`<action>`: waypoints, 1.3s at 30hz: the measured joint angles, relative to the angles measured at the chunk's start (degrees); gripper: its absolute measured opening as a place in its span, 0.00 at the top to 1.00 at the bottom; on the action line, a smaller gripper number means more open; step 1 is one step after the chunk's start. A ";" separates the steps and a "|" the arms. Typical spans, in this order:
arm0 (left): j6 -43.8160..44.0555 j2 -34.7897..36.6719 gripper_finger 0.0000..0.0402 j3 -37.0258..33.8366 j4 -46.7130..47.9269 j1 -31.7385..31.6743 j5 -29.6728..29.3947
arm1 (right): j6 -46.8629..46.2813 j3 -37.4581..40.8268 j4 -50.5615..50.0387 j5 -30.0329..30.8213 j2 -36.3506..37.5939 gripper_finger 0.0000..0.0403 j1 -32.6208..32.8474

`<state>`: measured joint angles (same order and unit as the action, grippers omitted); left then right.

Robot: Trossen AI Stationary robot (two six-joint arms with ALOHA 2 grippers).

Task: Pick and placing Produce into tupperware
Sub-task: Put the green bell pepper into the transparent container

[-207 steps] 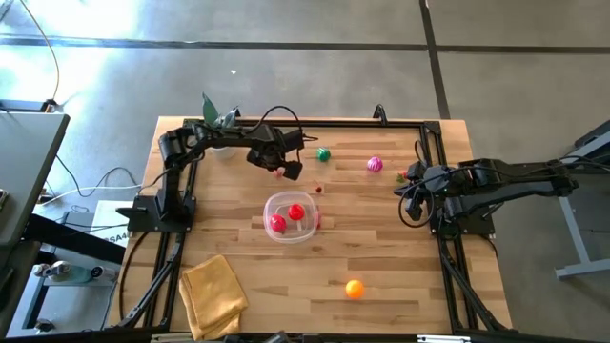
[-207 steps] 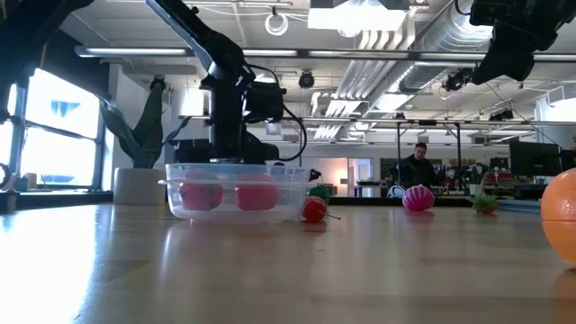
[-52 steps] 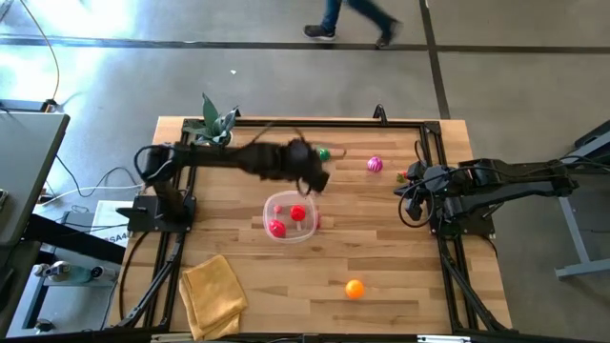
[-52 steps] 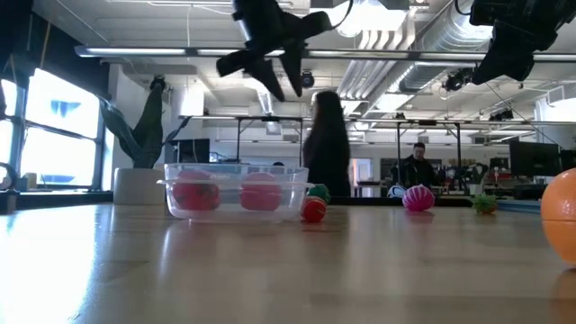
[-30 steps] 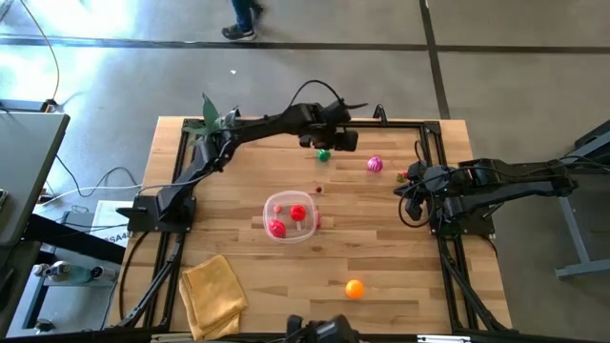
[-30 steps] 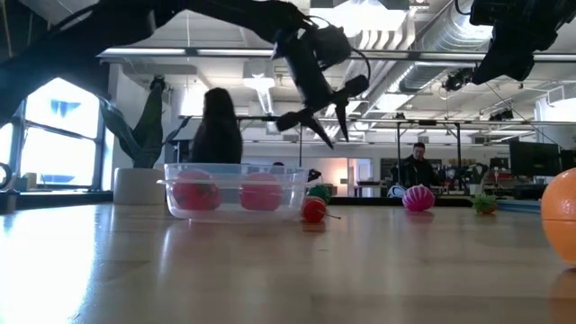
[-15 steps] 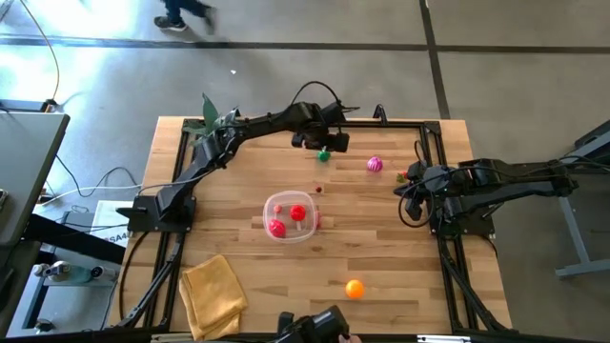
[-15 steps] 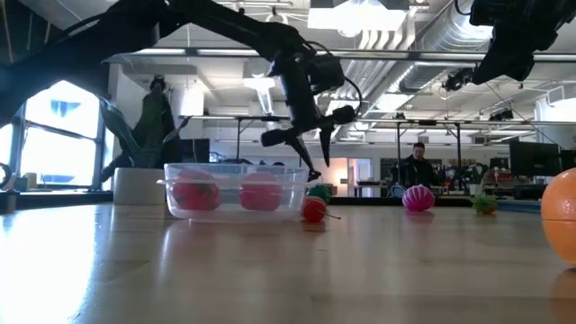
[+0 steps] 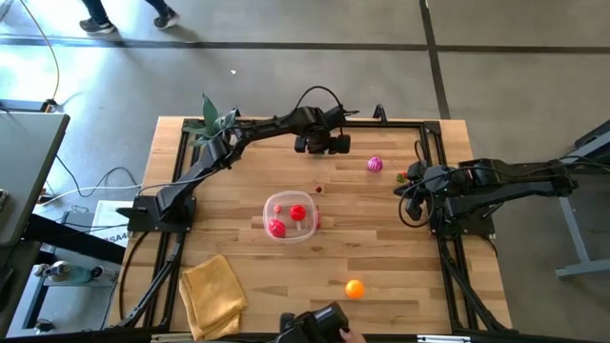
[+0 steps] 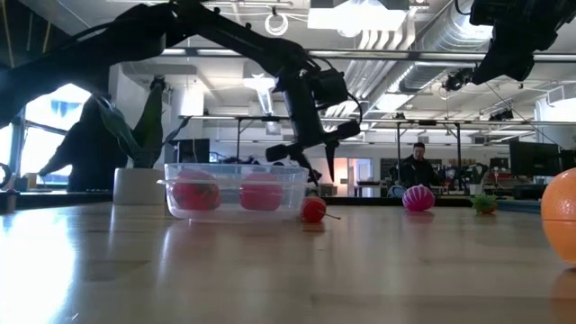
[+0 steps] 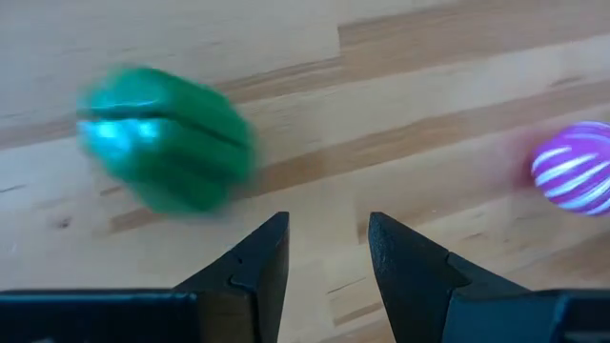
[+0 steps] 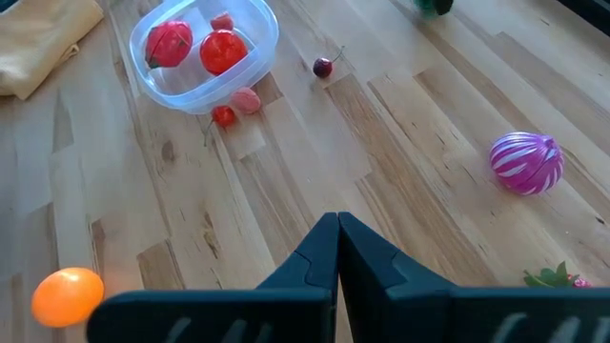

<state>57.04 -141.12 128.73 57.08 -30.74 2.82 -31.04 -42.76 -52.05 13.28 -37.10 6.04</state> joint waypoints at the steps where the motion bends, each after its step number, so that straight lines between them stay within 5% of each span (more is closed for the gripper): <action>1: 1.15 0.02 0.66 0.00 -0.12 0.00 -0.56 | -0.01 0.00 0.00 0.02 -0.02 1.00 -0.02; 13: 7.47 0.02 0.66 1.07 1.53 -0.12 -3.48 | 0.00 -0.01 0.00 0.02 0.00 1.00 -0.02; 26: 15.89 2.57 0.66 5.55 18.61 -5.96 -3.76 | 0.00 0.00 0.00 0.01 -0.02 1.00 0.00; 39: 19.03 2.48 0.66 5.51 17.50 -9.19 -5.50 | 0.00 -0.01 -0.02 0.02 -0.02 1.00 -0.02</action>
<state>76.07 -138.64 134.23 74.58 -39.93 -2.68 -31.04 -42.77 -52.07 13.30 -37.12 6.02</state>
